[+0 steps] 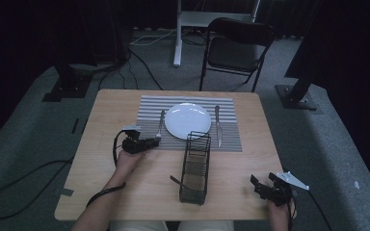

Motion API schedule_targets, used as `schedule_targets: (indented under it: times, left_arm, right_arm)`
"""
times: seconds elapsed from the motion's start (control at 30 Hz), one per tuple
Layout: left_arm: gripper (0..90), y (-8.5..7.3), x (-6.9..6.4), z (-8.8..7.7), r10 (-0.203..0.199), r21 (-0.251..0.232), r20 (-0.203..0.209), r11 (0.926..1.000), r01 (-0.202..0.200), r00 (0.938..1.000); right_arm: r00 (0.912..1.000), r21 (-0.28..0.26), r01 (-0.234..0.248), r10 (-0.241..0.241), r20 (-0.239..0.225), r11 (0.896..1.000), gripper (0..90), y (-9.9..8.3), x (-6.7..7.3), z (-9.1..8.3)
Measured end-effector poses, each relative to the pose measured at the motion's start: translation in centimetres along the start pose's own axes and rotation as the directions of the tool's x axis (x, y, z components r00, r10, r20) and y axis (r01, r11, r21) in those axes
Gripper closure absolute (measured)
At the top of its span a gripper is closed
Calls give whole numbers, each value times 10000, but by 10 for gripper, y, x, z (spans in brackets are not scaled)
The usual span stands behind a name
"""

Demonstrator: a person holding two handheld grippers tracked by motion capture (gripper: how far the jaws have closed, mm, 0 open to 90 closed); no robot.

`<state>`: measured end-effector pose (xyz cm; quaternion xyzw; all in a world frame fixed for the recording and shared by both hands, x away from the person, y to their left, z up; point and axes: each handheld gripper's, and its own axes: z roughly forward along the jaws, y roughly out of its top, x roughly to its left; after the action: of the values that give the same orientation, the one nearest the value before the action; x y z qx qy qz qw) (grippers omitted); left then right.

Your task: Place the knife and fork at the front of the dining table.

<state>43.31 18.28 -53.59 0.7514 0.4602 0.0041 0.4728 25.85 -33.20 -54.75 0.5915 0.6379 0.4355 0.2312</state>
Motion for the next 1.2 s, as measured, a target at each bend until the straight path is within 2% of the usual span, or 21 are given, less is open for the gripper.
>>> schedule_targets:
  times: [0.23,0.33,0.53,0.67,0.73,0.8,0.87,1.0,1.03,1.07,1.17,1.2]
  left_arm:
    - [596,0,-4,-2,-69,-107,80,9999,70,9999]
    - [584,-1,-6,-10,124,-179,-57,9998,-125,9999]
    - [558,-8,-9,-30,68,-628,-126,9980,-76,9999]
    - [525,-17,-18,-46,393,-736,-23,9965,-394,9992]
    - [524,-21,-23,-53,597,-784,21,9952,-593,9982]
    - [479,-24,-29,-59,753,-851,-71,9935,-757,9971]
    - [474,-27,-35,-65,951,-940,-143,9909,-960,9954]
    - [364,-34,-51,-79,1219,-1200,-483,9846,-1269,9914]
    - [330,-34,-51,-79,1219,-1200,-483,9846,-1269,9914]
    - [286,-39,-62,-89,1310,-1239,-458,9830,-1357,9903]
    - [176,-44,-77,-98,1603,-1030,-489,9810,-1646,9859]
    - [176,-46,-82,-100,1722,-994,-417,9794,-1756,9842]
  right_arm:
    - [10000,-6,-31,31,-42,10000,134,0,-1,0]
    - [10000,-5,-32,32,-47,10000,134,0,-1,0]
    - [10000,7,-7,7,-32,10000,134,0,-1,0]
    - [10000,-19,-43,43,-43,10000,134,0,-1,0]
    - [10000,8,-18,18,-34,10000,134,0,-1,0]
    - [10000,36,6,-6,-7,10000,134,0,0,0]
    - [10000,22,19,-19,13,10000,134,0,0,0]
    - [10000,61,8,-8,44,10000,133,0,0,0]
    - [10000,61,8,-8,44,10000,133,0,0,0]
    - [10000,75,5,-5,51,10000,134,0,0,1]
    - [10000,115,8,-8,55,9999,134,1,0,2]
    - [10000,150,19,-20,58,9999,134,1,0,2]
